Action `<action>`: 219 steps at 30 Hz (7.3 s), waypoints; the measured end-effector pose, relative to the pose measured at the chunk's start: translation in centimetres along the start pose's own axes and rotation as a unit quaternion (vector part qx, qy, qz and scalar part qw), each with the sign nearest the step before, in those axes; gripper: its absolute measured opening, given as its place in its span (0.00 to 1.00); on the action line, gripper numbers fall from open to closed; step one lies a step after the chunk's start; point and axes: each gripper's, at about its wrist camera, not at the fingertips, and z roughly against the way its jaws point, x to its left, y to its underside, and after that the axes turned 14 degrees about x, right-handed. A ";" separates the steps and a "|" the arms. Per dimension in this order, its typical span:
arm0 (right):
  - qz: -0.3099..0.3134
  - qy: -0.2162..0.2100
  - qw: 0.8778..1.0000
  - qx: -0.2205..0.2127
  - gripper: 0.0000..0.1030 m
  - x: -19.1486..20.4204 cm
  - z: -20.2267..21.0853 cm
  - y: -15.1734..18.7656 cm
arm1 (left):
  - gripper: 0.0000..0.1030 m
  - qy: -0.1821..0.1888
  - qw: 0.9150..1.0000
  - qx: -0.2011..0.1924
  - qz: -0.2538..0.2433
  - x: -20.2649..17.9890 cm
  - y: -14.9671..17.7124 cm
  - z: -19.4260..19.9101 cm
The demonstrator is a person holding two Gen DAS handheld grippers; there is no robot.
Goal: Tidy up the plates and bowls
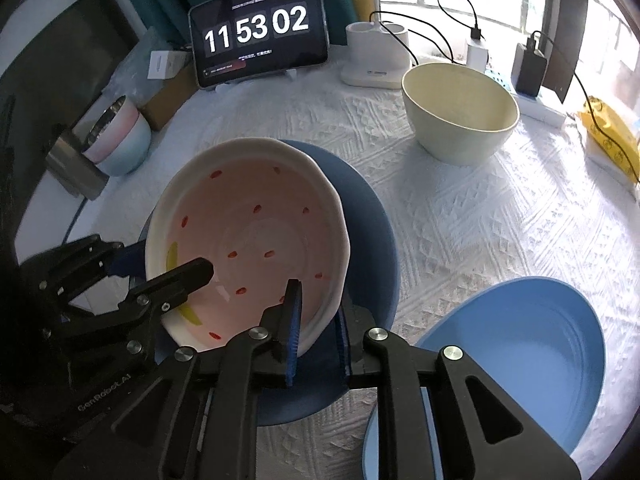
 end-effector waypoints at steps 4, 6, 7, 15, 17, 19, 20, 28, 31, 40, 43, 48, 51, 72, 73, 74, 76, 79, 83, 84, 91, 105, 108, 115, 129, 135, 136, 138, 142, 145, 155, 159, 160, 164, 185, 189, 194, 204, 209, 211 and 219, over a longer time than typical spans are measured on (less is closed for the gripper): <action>0.009 0.000 1.000 0.000 0.21 0.2 0.0 0.2 | 0.32 -0.004 1.000 0.003 0.002 -0.1 -0.2 0.0; 0.012 0.004 1.000 0.000 0.22 0.3 0.0 0.3 | 0.32 -0.006 1.000 0.003 0.002 -0.2 -0.3 0.1; 0.011 0.005 1.000 0.000 0.23 0.3 0.1 0.3 | 0.32 -0.006 1.000 0.003 0.002 -0.2 -0.4 0.1; 0.007 0.015 1.000 -0.017 0.43 0.3 1.3 0.6 | 0.32 -0.012 1.000 -0.016 0.003 -0.1 -0.6 1.1; 0.011 0.005 0.999 -0.034 0.50 0.5 2.1 0.7 | 0.32 -0.015 0.999 -0.030 0.002 0.0 -0.8 1.9; 0.007 0.009 0.999 -0.044 0.57 0.6 3.0 0.8 | 0.32 -0.014 0.999 -0.040 -0.002 0.1 -1.1 2.4; 0.007 0.010 0.999 -0.051 0.57 0.6 3.3 0.9 | 0.32 -0.014 0.999 -0.044 -0.003 0.1 -1.3 2.5; -0.030 0.006 0.997 -0.068 0.57 -1.7 4.8 0.9 | 0.33 0.010 0.998 -0.059 -0.014 0.0 -2.9 2.9; -0.039 0.008 0.997 -0.073 0.57 -2.5 5.4 1.0 | 0.34 0.017 0.998 -0.064 -0.022 -0.3 -3.6 3.1; -0.069 0.018 0.993 -0.089 0.57 -4.9 6.6 0.2 | 0.43 0.044 0.995 -0.074 -0.043 -0.8 -6.8 3.2; -0.074 0.020 0.993 -0.093 0.57 -5.6 6.6 -0.3 | 0.43 0.059 0.994 -0.073 -0.048 -1.0 -8.2 3.0; -0.085 0.016 0.991 -0.099 0.51 -7.0 6.6 -1.2 | 0.43 0.068 0.993 -0.067 -0.063 -1.5 -10.5 2.2; -0.089 0.020 0.991 -0.101 0.46 -7.7 6.4 -2.0 | 0.43 0.071 0.993 -0.058 -0.072 -1.6 -11.9 1.6; -0.165 -0.007 0.982 -0.093 0.34 -15.9 1.1 -8.3 | 0.43 0.069 0.991 0.001 -0.117 -4.2 -20.1 -6.1; -0.167 -0.011 0.982 -0.089 0.34 -16.1 0.7 -8.6 | 0.43 0.054 0.991 0.001 -0.126 -4.5 -20.5 -6.3; -0.169 -0.015 0.982 -0.086 0.34 -16.3 0.4 -8.9 | 0.43 0.043 0.990 0.000 -0.134 -4.7 -20.7 -6.4; -0.173 -0.019 0.981 -0.081 0.34 -16.7 -0.3 -9.5 | 0.43 0.026 0.988 0.013 -0.151 -5.2 -21.4 -7.3; -0.181 -0.022 0.980 -0.077 0.34 -17.3 -1.3 -10.0 | 0.43 0.026 0.986 0.062 -0.154 -5.1 -22.2 -9.6; -0.189 -0.037 0.979 -0.070 0.34 -18.1 -2.2 -10.3 | 0.42 0.033 0.987 0.069 -0.144 -4.5 -22.5 -10.8; -0.188 -0.036 0.979 -0.071 0.32 -18.1 -2.3 -10.3 | 0.42 0.038 0.986 0.075 -0.144 -4.4 -22.5 -11.2; -0.191 -0.036 0.978 -0.081 0.29 -18.2 -2.5 -10.4 | 0.33 0.052 0.986 0.078 -0.140 -4.4 -22.5 -12.3; -0.188 -0.021 0.977 -0.096 0.18 -17.1 -1.0 -9.0 | 0.28 0.049 0.989 0.031 -0.135 -4.2 -21.9 -9.4; -0.187 -0.017 0.976 -0.108 0.17 -16.6 -0.1 -8.6 | 0.28 0.044 0.989 0.009 -0.140 -4.4 -21.4 -8.2; -0.186 -0.013 0.973 -0.133 0.16 -15.6 2.3 -7.4 | 0.28 0.042 0.988 -0.030 -0.146 -4.7 -20.3 -4.7; -0.162 0.010 0.971 -0.179 0.16 -11.0 8.6 -4.9 | 0.28 0.051 0.985 -0.083 -0.142 -3.8 -16.4 1.9; -0.153 0.018 0.970 -0.188 0.16 -8.7 9.9 -3.5 | 0.28 0.052 0.983 -0.100 -0.143 -3.1 -14.1 4.3; -0.152 0.018 0.970 -0.188 0.16 -8.3 10.1 -3.2 | 0.28 0.051 0.983 -0.102 -0.143 -3.0 -13.7 4.7; -0.150 0.019 0.970 -0.189 0.16 -7.7 10.2 -2.8 | 0.28 0.050 0.983 -0.106 -0.142 -2.7 -12.8 5.3; -0.147 0.018 0.971 -0.186 0.16 -6.6 10.2 -1.7 | 0.28 0.049 0.983 -0.109 -0.140 -2.2 -11.3 6.0; -0.146 0.014 0.973 -0.180 0.16 -5.7 10.1 -0.9 | 0.28 0.050 0.984 -0.108 -0.134 -1.6 -10.0 6.5; -0.138 0.001 0.978 -0.156 0.16 -2.7 8.5 1.0 | 0.28 0.049 0.987 -0.103 -0.116 0.1 -6.5 6.9; -0.135 -0.003 0.980 -0.146 0.16 -1.6 7.6 1.7 | 0.28 0.046 0.988 -0.095 -0.108 0.8 -4.8 6.2; -0.135 -0.004 0.981 -0.141 0.16 -1.3 7.2 2.0 | 0.28 0.045 0.989 -0.092 -0.107 0.9 -4.4 6.0; -0.134 -0.006 0.983 -0.124 0.16 -0.6 5.8 2.7 | 0.28 0.047 0.991 -0.076 -0.101 1.4 -3.0 4.8; -0.138 0.025 0.988 -0.063 0.17 0.4 1.5 4.1 | 0.30 0.041 0.994 -0.021 -0.102 2.0 -0.2 0.3; -0.138 0.018 0.987 -0.076 0.17 0.1 2.2 4.2 | 0.31 0.040 0.993 -0.046 -0.100 2.6 -0.3 1.8; -0.143 0.018 0.985 -0.093 0.17 -0.5 3.6 4.5 | 0.31 0.042 0.994 -0.058 -0.086 3.7 -0.5 2.8; -0.159 0.023 0.982 -0.095 0.17 -2.8 3.8 4.5 | 0.32 0.040 0.997 -0.068 -0.017 7.6 -0.9 2.4; -0.156 0.006 0.984 -0.084 0.18 -3.3 2.5 4.4 | 0.34 0.054 0.998 -0.041 -0.003 8.4 -0.9 0.4; -0.153 0.005 0.985 -0.078 0.18 -3.2 2.1 4.1 | 0.35 0.054 0.998 -0.028 -0.004 8.2 -1.0 -0.2; -0.152 -0.023 0.986 -0.068 0.15 -3.4 0.5 3.9 | 0.31 0.083 0.996 -0.004 -0.013 7.2 -0.6 -1.9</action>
